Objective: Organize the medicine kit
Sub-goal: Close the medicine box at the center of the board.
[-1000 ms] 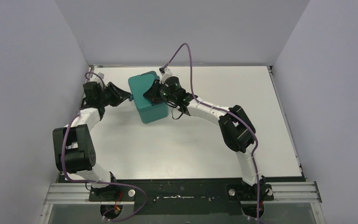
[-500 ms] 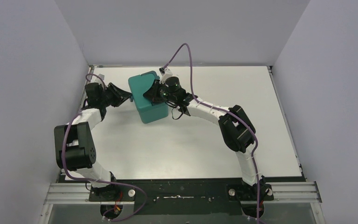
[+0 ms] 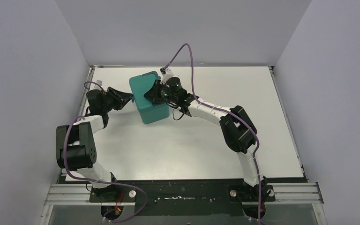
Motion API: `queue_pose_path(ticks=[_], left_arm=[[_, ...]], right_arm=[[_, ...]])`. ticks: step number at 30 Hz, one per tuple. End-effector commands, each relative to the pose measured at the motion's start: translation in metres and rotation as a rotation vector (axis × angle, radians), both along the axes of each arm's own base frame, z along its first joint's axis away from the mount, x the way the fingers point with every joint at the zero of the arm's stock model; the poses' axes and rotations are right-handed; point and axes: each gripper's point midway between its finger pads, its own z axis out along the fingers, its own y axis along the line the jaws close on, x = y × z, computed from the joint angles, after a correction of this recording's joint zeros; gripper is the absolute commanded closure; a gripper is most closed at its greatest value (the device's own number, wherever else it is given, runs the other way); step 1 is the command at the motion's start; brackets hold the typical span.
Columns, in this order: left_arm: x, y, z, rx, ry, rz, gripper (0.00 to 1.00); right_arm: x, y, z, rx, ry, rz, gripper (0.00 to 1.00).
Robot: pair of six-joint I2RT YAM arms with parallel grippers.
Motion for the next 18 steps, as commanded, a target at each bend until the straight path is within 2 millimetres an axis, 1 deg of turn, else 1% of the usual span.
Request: queue_pose_path(ticks=[1, 4, 8, 13, 14, 18], left_arm=[[-0.001, -0.019, 0.007, -0.114, -0.034, -0.046, 0.68], [-0.002, -0.02, 0.007, -0.14, -0.034, -0.033, 0.69], [-0.005, -0.02, 0.009, -0.229, -0.041, 0.005, 0.7], [-0.007, -0.022, 0.02, -0.349, -0.068, 0.033, 0.69], [-0.007, -0.022, 0.025, -0.368, -0.086, 0.034, 0.69], [-0.007, -0.022, 0.032, -0.405, -0.098, 0.037, 0.66]], right_arm=[[-0.036, -0.025, -0.103, -0.25, 0.207, 0.029, 0.9], [-0.036, -0.026, -0.105, -0.252, 0.21, 0.027, 0.9], [-0.036, -0.025, -0.106, -0.252, 0.212, 0.03, 0.9], [-0.037, -0.025, -0.107, -0.253, 0.213, 0.03, 0.9], [-0.037, -0.026, -0.107, -0.253, 0.214, 0.029, 0.9], [-0.037, -0.025, -0.107, -0.253, 0.214, 0.032, 0.9]])
